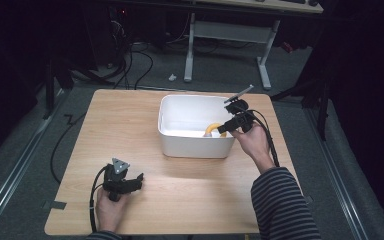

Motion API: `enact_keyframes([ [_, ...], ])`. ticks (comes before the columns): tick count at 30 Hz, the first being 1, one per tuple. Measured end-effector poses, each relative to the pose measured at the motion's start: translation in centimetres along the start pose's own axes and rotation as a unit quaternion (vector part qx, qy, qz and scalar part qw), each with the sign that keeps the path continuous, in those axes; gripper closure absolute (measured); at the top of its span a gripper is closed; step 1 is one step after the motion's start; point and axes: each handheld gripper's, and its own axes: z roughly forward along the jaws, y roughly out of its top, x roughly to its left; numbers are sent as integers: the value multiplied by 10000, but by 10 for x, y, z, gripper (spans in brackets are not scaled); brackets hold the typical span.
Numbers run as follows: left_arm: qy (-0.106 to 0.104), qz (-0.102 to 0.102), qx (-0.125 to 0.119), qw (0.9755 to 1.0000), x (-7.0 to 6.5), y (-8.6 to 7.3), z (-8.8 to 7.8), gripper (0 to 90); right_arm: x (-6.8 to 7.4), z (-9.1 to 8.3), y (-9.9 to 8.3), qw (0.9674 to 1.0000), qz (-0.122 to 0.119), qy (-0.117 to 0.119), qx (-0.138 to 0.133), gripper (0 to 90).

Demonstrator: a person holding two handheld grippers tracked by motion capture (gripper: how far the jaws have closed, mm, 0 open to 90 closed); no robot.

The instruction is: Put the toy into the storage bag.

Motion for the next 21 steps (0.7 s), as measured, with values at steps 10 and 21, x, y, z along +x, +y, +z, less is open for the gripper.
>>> enact_keyframes([
  [10,-8,7,1,10000,0,0,0,202,-6,-24,-10,9986,7,-62,-534,478],
  [21,-3,6,1,10000,0,0,0,202,-25,-52,-42,9942,168,-216,-1045,450],
])
